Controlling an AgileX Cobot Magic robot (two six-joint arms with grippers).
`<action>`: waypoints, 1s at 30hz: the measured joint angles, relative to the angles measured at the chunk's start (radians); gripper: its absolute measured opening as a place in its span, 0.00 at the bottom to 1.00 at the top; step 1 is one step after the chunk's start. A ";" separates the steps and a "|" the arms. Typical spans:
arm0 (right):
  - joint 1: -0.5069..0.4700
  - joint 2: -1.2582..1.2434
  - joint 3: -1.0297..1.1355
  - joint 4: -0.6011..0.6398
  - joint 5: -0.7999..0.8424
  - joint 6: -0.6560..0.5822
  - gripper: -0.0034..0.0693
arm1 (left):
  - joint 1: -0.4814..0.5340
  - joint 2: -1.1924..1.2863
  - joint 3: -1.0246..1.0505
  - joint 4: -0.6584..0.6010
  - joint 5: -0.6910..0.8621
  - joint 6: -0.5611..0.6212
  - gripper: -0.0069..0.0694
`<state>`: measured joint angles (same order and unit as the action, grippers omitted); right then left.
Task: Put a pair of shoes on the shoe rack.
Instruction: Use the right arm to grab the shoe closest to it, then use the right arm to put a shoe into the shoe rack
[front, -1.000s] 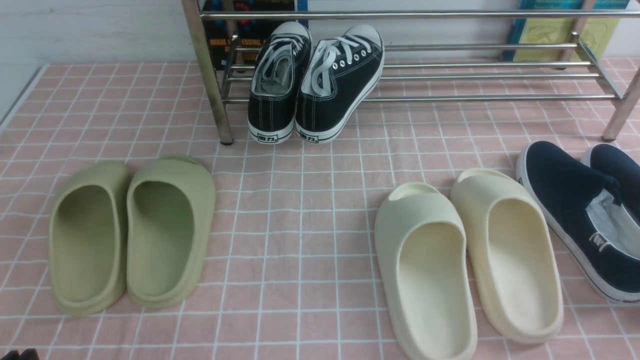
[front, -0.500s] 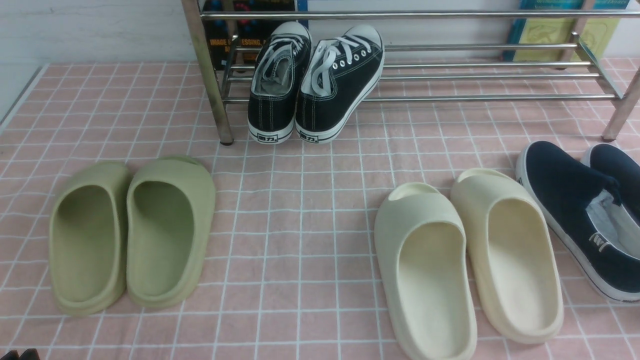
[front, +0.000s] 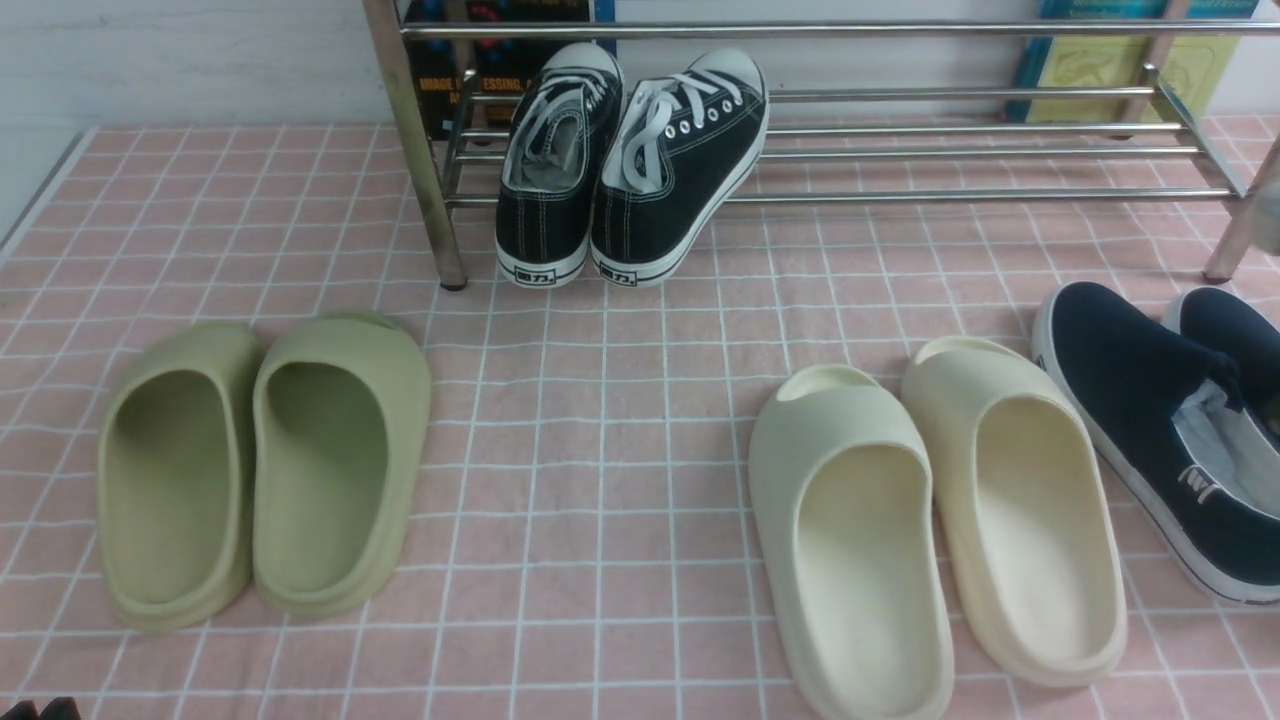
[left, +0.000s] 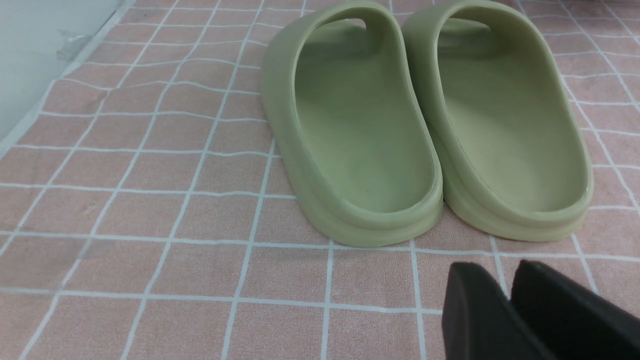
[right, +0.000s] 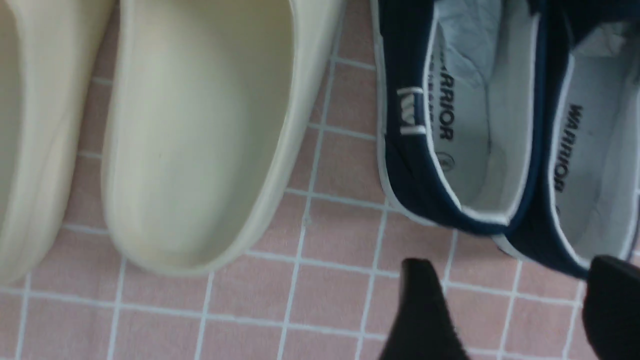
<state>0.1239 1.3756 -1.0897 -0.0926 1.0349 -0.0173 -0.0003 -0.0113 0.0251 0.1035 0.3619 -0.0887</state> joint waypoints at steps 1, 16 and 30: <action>0.000 0.049 -0.006 -0.002 -0.024 0.000 0.71 | 0.000 0.000 0.000 0.000 0.000 0.000 0.29; 0.000 0.417 -0.065 -0.058 -0.167 0.008 0.11 | 0.000 0.000 0.000 0.001 0.000 0.000 0.30; 0.090 0.335 -0.472 0.032 0.065 -0.042 0.08 | 0.000 0.000 0.000 0.004 0.000 0.000 0.31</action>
<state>0.2144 1.7110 -1.5616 -0.0607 1.0994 -0.0592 -0.0003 -0.0113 0.0251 0.1072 0.3622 -0.0887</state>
